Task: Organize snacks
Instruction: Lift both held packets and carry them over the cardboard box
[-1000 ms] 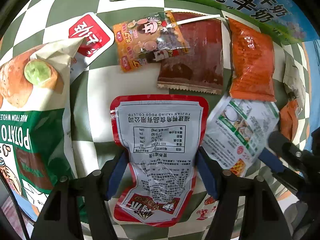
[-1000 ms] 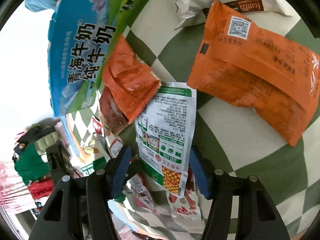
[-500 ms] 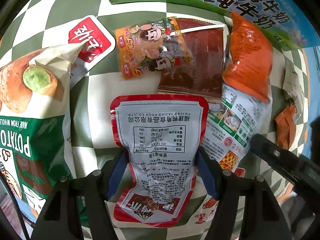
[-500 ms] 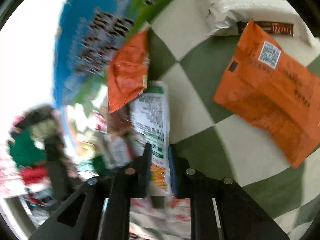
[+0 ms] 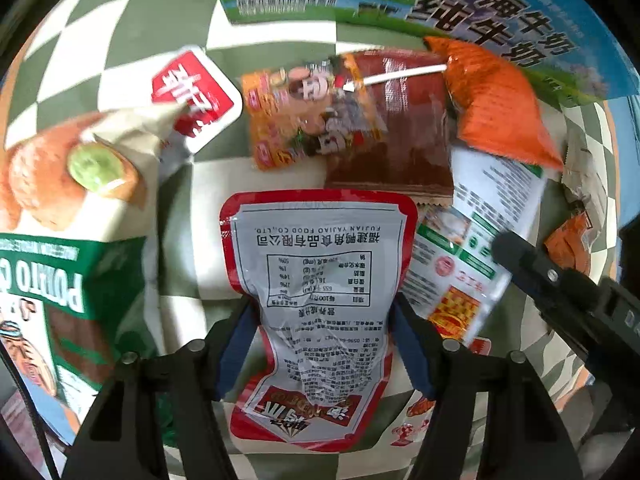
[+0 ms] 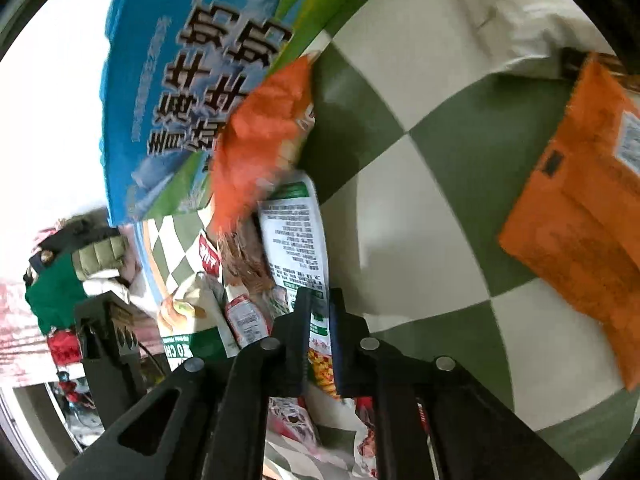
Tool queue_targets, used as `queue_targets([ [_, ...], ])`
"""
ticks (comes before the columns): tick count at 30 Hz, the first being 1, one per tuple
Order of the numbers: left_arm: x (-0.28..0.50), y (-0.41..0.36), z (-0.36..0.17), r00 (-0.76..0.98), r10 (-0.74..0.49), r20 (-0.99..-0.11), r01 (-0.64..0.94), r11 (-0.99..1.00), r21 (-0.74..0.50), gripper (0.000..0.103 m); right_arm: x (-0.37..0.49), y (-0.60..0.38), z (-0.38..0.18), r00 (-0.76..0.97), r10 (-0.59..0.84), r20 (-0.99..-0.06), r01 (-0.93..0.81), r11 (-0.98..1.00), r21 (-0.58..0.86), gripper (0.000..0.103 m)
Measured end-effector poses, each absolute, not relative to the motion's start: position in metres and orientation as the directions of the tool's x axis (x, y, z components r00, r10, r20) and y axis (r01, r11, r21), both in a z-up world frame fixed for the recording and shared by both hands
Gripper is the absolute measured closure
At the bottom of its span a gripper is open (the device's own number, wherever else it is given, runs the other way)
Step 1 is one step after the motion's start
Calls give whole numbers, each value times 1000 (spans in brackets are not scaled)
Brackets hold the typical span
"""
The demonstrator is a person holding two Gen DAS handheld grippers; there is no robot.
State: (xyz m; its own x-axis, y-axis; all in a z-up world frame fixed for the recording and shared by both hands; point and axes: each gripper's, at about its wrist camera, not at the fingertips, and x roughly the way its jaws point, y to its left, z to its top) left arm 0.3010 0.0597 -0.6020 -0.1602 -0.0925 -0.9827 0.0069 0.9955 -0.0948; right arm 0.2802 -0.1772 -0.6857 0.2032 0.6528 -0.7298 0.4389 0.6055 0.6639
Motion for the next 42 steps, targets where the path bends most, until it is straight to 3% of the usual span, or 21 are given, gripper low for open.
queue_targets([
  [12,281,46,-552,-145,-118,-982,4,993,-120,40,238,-191,-616,218,582,-783,362,697,619,98],
  [24,297,30,-457,-51,-180,-982,25,983,-182,40,230,-216,-527,254,527,-811,279,763,583,98],
  [34,410,10,-373,73,-181,-981,58,982,-177,40,296,-231,-420,357,519,-777,204,768,607,98],
  [38,472,12,-377,99,-174,-980,45,984,-170,40,361,-234,-398,400,492,-773,146,799,583,98],
  [42,525,8,-414,85,-148,-985,31,989,-146,40,427,-237,-406,414,482,-772,117,813,570,98],
])
